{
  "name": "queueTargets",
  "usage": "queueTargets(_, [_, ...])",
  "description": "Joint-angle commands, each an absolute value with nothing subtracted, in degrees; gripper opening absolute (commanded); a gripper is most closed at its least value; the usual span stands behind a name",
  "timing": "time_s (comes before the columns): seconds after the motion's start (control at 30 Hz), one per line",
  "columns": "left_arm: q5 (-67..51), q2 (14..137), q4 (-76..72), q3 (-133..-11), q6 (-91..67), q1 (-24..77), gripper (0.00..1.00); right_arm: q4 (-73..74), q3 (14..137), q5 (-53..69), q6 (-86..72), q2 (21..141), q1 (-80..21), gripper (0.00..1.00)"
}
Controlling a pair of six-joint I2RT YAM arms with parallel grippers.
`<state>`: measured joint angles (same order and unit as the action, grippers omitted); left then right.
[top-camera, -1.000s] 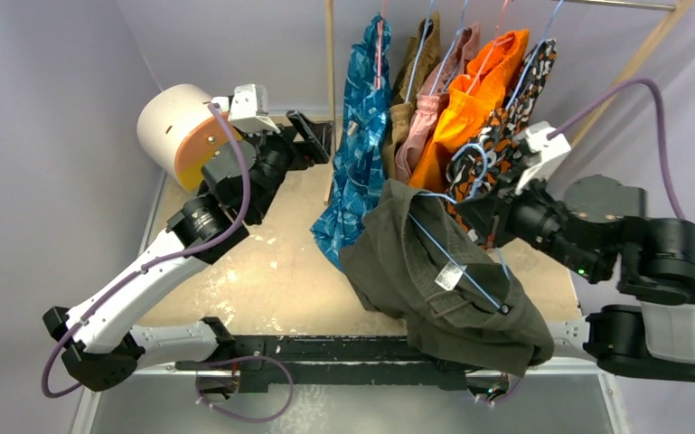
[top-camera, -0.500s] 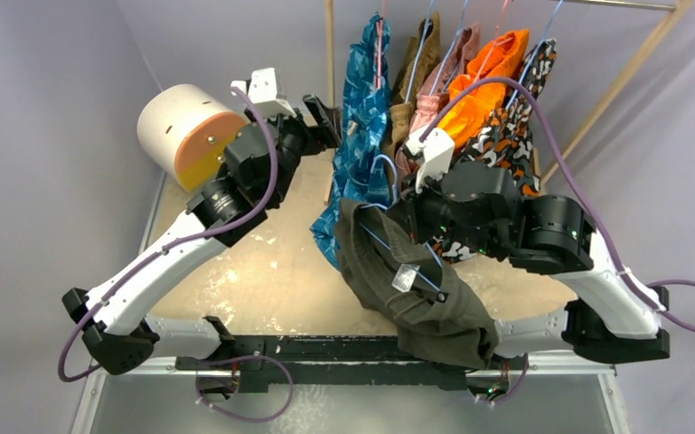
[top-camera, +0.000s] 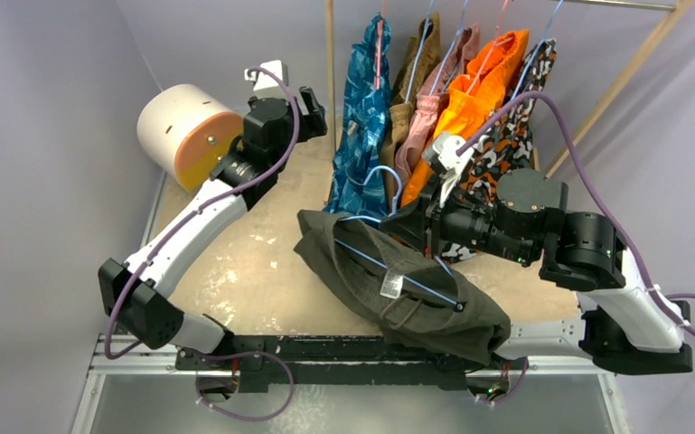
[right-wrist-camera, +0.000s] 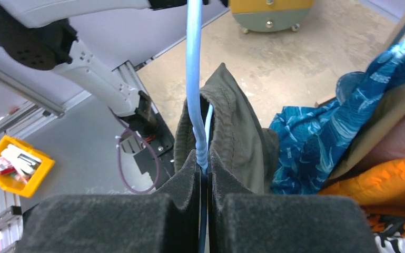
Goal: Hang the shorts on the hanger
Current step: Move the clothesline to the center of the board.
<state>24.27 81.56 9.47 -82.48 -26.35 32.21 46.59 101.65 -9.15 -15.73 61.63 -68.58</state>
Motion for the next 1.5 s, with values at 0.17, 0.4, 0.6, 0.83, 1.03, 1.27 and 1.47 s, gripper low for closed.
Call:
queueTargets(0.17, [15.5,87.9,-5.2,-84.3,-20.8,27.2,0.74,42.2,99.7,-2.1,-12.6,61.6,-68.6,0.0])
queueTargets(0.4, [4.2,92.9,-14.3,-84.5,-17.1,24.9,0.75,43.1,98.0,-1.0,-12.1,60.9,-68.7,0.0])
queueTargets(0.6, [-0.7,96.3,-18.6,-84.7,-14.7,24.9,0.77,43.6,99.0,-1.6,-12.2,61.2,-68.6,0.0])
queueTargets(0.83, [1.3,101.8,-18.6,-89.5,-14.1,24.9,0.76,45.2,101.0,-1.7,-12.1,62.5,-68.7,0.0])
queueTargets(1.03, [4.1,106.4,-18.2,-95.2,-13.6,25.0,0.69,45.1,101.0,-1.3,-12.2,61.3,-68.7,0.0])
queueTargets(1.27, [5.8,106.9,-19.3,-95.7,-13.4,25.1,0.56,44.3,101.0,-2.1,-12.7,59.4,-68.6,0.0])
queueTargets(1.47, [6.8,107.4,-18.6,-96.5,-13.7,25.5,0.38,44.3,100.9,-2.1,-12.6,59.0,-68.6,0.0])
